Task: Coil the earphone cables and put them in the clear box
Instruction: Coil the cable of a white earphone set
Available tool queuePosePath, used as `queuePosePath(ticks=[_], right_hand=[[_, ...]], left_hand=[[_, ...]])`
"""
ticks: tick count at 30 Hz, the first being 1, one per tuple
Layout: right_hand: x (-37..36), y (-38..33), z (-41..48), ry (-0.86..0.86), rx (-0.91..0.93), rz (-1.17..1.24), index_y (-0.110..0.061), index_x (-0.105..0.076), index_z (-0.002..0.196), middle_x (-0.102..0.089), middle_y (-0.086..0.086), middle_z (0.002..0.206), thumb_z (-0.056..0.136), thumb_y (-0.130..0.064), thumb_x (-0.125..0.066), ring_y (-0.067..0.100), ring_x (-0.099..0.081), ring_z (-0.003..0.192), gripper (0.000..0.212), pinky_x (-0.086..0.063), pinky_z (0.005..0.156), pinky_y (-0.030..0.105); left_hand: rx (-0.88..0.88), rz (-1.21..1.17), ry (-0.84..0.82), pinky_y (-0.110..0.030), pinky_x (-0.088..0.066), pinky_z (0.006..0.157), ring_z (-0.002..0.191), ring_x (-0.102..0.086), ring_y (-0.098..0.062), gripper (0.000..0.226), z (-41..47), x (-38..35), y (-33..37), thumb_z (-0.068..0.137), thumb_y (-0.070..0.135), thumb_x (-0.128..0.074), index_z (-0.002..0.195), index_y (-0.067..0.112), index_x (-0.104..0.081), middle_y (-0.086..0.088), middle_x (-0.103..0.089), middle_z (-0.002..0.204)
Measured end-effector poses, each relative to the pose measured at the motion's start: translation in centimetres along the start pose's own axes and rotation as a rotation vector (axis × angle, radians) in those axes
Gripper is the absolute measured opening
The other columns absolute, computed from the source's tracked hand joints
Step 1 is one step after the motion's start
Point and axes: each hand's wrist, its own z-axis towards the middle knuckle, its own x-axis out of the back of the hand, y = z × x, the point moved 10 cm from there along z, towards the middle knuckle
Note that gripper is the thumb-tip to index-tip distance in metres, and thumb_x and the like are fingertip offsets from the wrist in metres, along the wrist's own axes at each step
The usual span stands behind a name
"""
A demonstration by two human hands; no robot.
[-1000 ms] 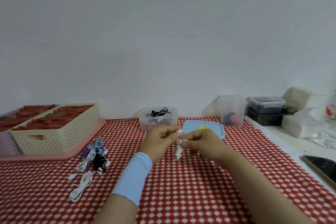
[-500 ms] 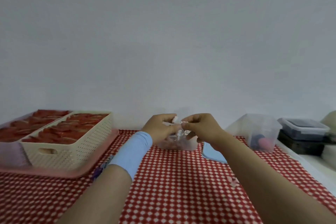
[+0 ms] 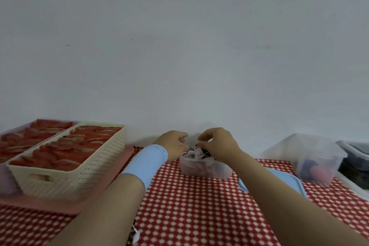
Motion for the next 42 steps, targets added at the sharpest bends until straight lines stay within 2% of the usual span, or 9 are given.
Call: queuePosePath(ticks=[4, 11, 14, 17, 22, 29, 34, 38, 42], right_hand=[[-1.7, -1.1, -1.0, -0.138, 0.042, -0.121, -0.033, -0.079, 0.099, -0.075, -0.016, 0.102, 0.094, -0.031, -0.064, 0.004, -0.066, 0.091, 0.016, -0.056, 0.084, 0.030], [0.1, -4.7, -3.2, -0.025, 0.092, 0.019, -0.033, -0.076, 0.104, -0.072, -0.017, 0.110, 0.094, -0.025, -0.065, 0.003, -0.065, 0.097, 0.016, -0.053, 0.090, 0.026], [-2.0, -7.8, -5.2, -0.148, 0.158, 0.048, -0.031, -0.079, 0.098, -0.075, -0.015, 0.100, 0.091, -0.024, -0.069, 0.001, -0.066, 0.093, 0.014, -0.053, 0.089, 0.025], [-5.1, -10.9, -7.5, -0.294, 0.219, 0.021, -0.030, -0.081, 0.093, -0.077, -0.012, 0.093, 0.085, -0.022, -0.073, 0.002, -0.068, 0.086, 0.013, -0.055, 0.084, 0.025], [-9.5, -14.7, -10.8, -0.440, 0.254, 0.006, -0.018, -0.075, 0.116, -0.076, 0.002, 0.111, 0.092, -0.012, -0.068, 0.018, -0.074, 0.072, 0.026, -0.063, 0.073, 0.035], [-13.7, -16.5, -12.0, -0.427, 0.197, -0.051, -0.019, -0.068, 0.127, -0.072, 0.005, 0.112, 0.093, -0.027, -0.068, 0.020, -0.068, 0.089, 0.035, -0.057, 0.077, 0.032], [-13.1, -15.5, -11.8, -0.345, 0.138, -0.056, -0.017, -0.059, 0.138, -0.066, 0.005, 0.131, 0.085, -0.024, -0.077, 0.022, -0.064, 0.115, 0.056, -0.050, 0.102, 0.036], [-10.8, -15.1, -11.5, -0.311, 0.154, -0.031, -0.017, -0.076, 0.114, -0.075, 0.001, 0.112, 0.087, -0.025, -0.075, 0.014, -0.068, 0.100, 0.028, -0.054, 0.096, 0.035], [-9.3, -13.4, -11.8, -0.310, 0.115, 0.009, -0.017, -0.081, 0.095, -0.078, -0.002, 0.093, 0.088, -0.022, -0.073, 0.011, -0.071, 0.084, 0.011, -0.060, 0.085, 0.033]], left_hand=[[-0.009, 0.009, -0.009, -0.028, -0.038, 0.106, 0.124, -0.052, -0.014, 0.048, -0.6, -0.6, -0.3, 0.097, 0.026, -0.056, 0.144, 0.024, -0.046, 0.006, -0.056, 0.138], [-0.002, 0.041, 0.058, -0.024, -0.040, 0.098, 0.112, -0.057, -0.012, 0.035, -4.8, 2.5, -1.5, 0.096, 0.022, -0.054, 0.130, 0.026, -0.060, 0.004, -0.061, 0.129], [0.041, 0.078, 0.044, -0.035, -0.042, 0.106, 0.113, -0.058, -0.015, 0.027, -7.5, 3.3, -3.1, 0.093, 0.022, -0.052, 0.113, 0.030, -0.069, 0.007, -0.064, 0.125], [0.053, 0.119, -0.002, -0.024, -0.044, 0.095, 0.104, -0.060, -0.014, 0.025, -10.7, 3.6, -4.5, 0.093, 0.017, -0.054, 0.107, 0.025, -0.072, 0.008, -0.065, 0.121], [0.131, 0.216, -0.035, -0.027, -0.045, 0.097, 0.115, -0.058, -0.019, 0.038, -15.2, 4.4, -7.7, 0.093, 0.022, -0.061, 0.131, 0.021, -0.060, 0.001, -0.061, 0.130], [0.189, 0.203, -0.111, -0.040, -0.050, 0.098, 0.113, -0.059, -0.022, 0.074, -18.0, 3.8, -12.0, 0.083, 0.020, -0.073, 0.147, 0.030, -0.036, 0.001, -0.057, 0.134], [0.194, 0.099, 0.005, -0.035, -0.050, 0.099, 0.110, -0.060, -0.017, 0.057, -18.4, 4.7, -12.9, 0.083, 0.015, -0.071, 0.134, 0.029, -0.050, 0.004, -0.059, 0.130], [0.174, 0.157, 0.081, -0.033, -0.050, 0.089, 0.097, -0.059, -0.014, 0.028, -18.6, 5.0, -11.5, 0.085, 0.037, -0.070, 0.110, 0.029, -0.061, 0.006, -0.063, 0.110], [0.218, 0.237, -0.098, -0.025, -0.046, 0.064, 0.075, -0.058, -0.011, 0.031, -18.5, 2.5, -10.1, 0.083, 0.047, -0.072, 0.095, 0.019, -0.075, 0.000, -0.071, 0.097]])
